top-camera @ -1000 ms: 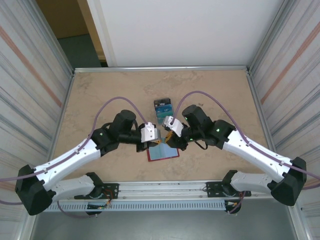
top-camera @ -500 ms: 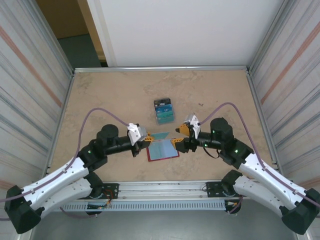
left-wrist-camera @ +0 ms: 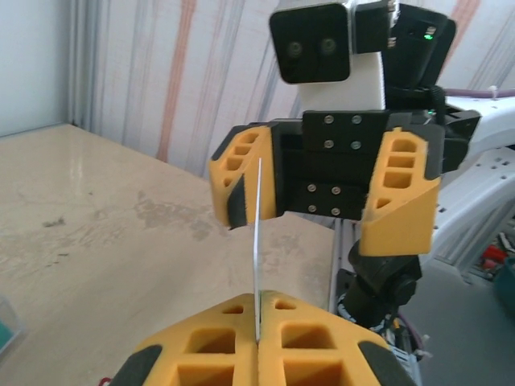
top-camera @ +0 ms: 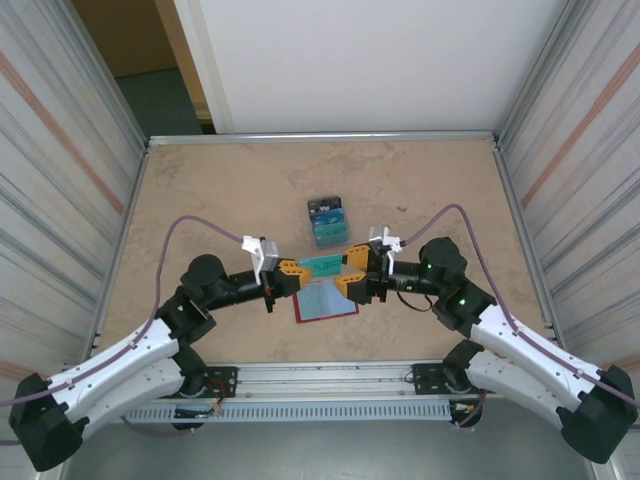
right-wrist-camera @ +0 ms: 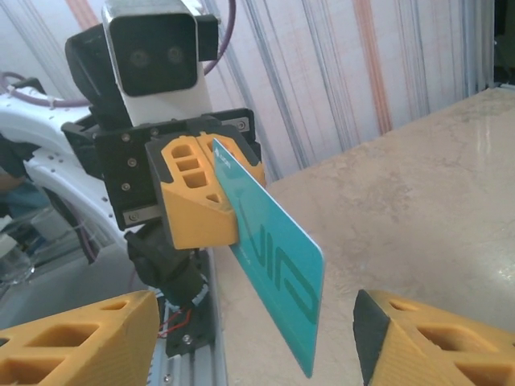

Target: Take the credit cards out of the card holder

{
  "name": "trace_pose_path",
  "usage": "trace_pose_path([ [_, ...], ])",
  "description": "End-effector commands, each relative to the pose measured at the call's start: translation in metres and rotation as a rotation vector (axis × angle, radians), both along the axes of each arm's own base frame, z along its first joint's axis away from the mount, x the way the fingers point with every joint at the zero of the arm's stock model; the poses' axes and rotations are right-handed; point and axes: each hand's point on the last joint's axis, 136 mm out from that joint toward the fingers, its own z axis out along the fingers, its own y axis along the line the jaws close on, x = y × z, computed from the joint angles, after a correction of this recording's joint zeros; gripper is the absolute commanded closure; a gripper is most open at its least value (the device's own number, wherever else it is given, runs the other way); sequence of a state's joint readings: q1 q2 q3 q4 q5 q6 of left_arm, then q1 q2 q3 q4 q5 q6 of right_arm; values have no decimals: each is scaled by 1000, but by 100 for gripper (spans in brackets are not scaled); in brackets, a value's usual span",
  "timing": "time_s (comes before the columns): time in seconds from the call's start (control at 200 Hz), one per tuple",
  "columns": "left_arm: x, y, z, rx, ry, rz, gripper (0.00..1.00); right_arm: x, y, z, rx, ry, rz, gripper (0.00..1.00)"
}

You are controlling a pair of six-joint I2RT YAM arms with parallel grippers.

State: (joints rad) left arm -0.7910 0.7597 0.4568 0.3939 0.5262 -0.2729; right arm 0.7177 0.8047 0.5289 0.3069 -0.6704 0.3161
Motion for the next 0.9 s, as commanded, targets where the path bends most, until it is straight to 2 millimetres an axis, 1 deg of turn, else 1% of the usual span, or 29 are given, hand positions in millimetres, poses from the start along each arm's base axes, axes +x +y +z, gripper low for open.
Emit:
trace_pose_path([
  [0.0, -11, -4, 12, -59, 0, -81, 100, -6, 2, 27, 66, -45, 43, 40],
  [0.09, -11, -6, 12, -68, 6, -88, 100, -9, 4, 30, 74, -50, 75, 52],
  [0.205, -11, -6, 14, -74, 0, -89, 100, -12, 7, 30, 73, -50, 105, 70],
  [0.276, -10, -7, 15, -79, -7, -86, 100, -12, 9, 29, 68, -48, 118, 87],
  [0.351, -8, -7, 16, -81, -11, -81, 100, -14, 10, 29, 62, -47, 131, 100],
  [0.436, -7, -7, 15, -60, -10, -77, 100, -16, 10, 28, 47, -50, 137, 100],
  [0.466, -7, -6, 15, -42, -13, -72, 88, -16, 10, 26, 40, -50, 134, 100],
  [0.496, -6, -5, 14, -17, -19, -62, 80, -15, 9, 26, 31, -50, 129, 100],
  [0.591, -3, 8, 19, 42, -60, 0, 59, -14, 6, 21, -6, -52, 106, 100],
  [0.666, 0, 20, 28, 84, -113, 54, 48, -14, 4, 17, -37, -49, 92, 100],
  [0.702, 1, 25, 30, 116, -130, 75, 46, -14, 3, 15, -49, -48, 92, 100],
  [0.747, 1, 30, 38, 151, -161, 90, 42, -16, 2, 12, -64, -41, 95, 100],
  [0.777, 0, 33, 37, 188, -162, 88, 40, -16, 2, 12, -72, -39, 95, 100],
  [0.822, -3, 34, 39, 234, -171, 72, 39, -16, 2, 10, -84, -33, 100, 100],
  [0.897, -7, 32, 35, 315, -169, 19, 38, -17, 2, 7, -100, -23, 108, 100],
])
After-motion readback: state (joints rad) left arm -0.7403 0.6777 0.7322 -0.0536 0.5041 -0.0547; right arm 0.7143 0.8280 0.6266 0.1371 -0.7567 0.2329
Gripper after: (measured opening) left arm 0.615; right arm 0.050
